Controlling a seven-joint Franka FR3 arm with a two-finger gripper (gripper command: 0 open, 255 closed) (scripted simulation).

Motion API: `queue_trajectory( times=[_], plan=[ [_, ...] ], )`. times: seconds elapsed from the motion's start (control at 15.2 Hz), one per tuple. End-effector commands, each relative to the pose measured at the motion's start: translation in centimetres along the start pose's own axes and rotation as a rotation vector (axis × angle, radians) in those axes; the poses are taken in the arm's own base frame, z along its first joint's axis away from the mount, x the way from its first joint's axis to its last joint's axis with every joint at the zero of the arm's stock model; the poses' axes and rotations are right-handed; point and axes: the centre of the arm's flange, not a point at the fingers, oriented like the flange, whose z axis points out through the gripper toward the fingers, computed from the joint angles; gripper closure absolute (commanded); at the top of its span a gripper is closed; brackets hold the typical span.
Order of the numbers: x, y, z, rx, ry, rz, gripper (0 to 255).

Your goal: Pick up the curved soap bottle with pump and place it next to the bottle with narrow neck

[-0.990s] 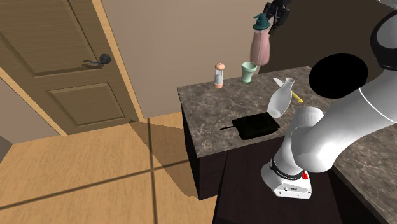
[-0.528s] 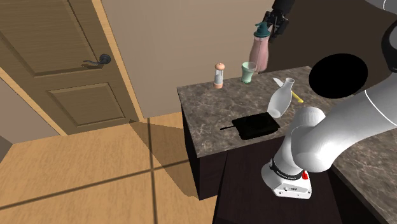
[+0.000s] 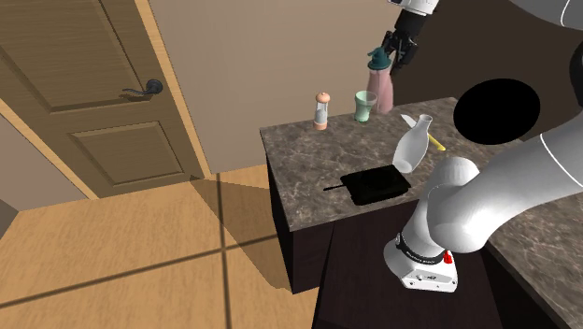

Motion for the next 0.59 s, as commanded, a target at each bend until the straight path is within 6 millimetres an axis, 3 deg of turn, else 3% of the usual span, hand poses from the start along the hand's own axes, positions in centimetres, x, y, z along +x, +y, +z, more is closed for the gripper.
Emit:
queue_trajectory(
  times=[0.0, 0.53],
  plan=[
    [-0.3, 0.0, 1.1, -0.001, 0.000, 0.000, 255],
    [-1.3, 0.0, 5.2, -0.001, 0.000, 0.000, 255]
  ],
)
